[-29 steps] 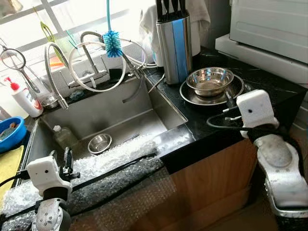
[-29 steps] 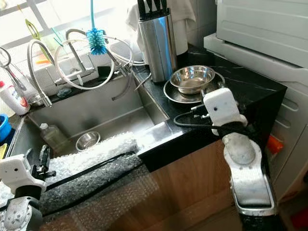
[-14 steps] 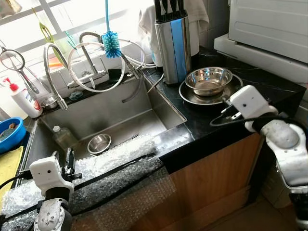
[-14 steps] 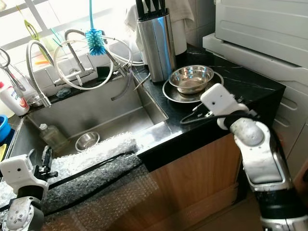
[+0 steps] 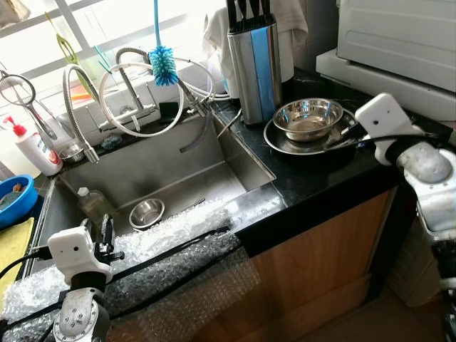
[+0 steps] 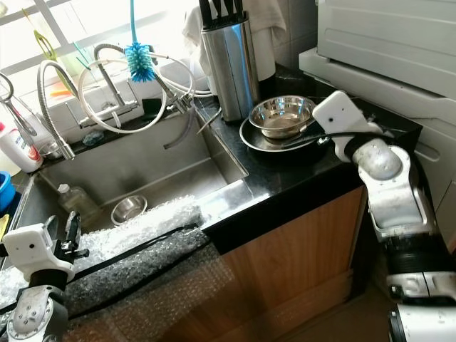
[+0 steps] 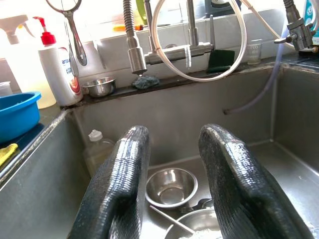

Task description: Kitchen organization

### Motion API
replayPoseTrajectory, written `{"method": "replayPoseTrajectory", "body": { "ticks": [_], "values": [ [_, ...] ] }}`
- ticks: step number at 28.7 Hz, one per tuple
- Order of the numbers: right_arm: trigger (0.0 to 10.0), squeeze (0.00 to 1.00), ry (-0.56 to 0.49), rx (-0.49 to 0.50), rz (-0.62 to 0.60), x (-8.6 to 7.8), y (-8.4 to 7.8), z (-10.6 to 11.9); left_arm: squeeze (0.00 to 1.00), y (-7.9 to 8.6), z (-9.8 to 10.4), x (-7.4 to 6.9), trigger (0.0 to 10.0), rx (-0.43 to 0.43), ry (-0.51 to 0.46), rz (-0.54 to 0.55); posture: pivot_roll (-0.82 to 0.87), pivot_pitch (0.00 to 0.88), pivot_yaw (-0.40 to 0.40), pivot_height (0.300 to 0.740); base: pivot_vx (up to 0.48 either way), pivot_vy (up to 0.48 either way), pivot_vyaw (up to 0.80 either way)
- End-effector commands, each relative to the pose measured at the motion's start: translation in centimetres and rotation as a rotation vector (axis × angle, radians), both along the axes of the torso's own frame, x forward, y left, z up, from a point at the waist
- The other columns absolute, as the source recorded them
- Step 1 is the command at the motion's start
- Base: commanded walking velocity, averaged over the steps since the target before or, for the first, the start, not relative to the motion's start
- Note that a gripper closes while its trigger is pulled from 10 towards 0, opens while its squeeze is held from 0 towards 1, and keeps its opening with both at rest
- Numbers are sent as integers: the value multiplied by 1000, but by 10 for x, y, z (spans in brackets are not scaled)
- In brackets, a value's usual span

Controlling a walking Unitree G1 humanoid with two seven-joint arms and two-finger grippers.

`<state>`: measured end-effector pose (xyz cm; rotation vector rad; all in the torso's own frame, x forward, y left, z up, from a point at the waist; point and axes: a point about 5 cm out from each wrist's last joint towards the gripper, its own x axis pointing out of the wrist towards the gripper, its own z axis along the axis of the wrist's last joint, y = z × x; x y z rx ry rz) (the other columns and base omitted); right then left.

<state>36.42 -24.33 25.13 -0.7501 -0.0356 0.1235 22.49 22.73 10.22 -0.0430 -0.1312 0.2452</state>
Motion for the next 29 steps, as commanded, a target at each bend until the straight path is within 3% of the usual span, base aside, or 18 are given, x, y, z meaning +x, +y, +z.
{"method": "replayPoseTrajectory", "body": {
  "ticks": [1,8,9,14,29],
  "values": [
    [10000,0,-15,30,26,8,9,4,0,6,-1,1,10000,14,16,8,-154,0,245,740,0,0,0],
    [10000,0,-11,40,104,22,23,6,0,7,0,3,10000,17,20,8,-149,0,251,740,0,0,0],
    [10000,0,27,45,173,25,31,4,0,7,-1,4,10000,17,22,7,-149,0,253,740,0,0,0],
    [10000,0,124,-24,288,27,42,-5,0,8,-1,5,10000,16,27,5,-147,0,255,740,0,0,0],
    [10000,0,227,-28,262,36,30,-12,0,7,-2,7,10000,14,36,-8,-143,0,254,740,0,0,0]
  ]
}}
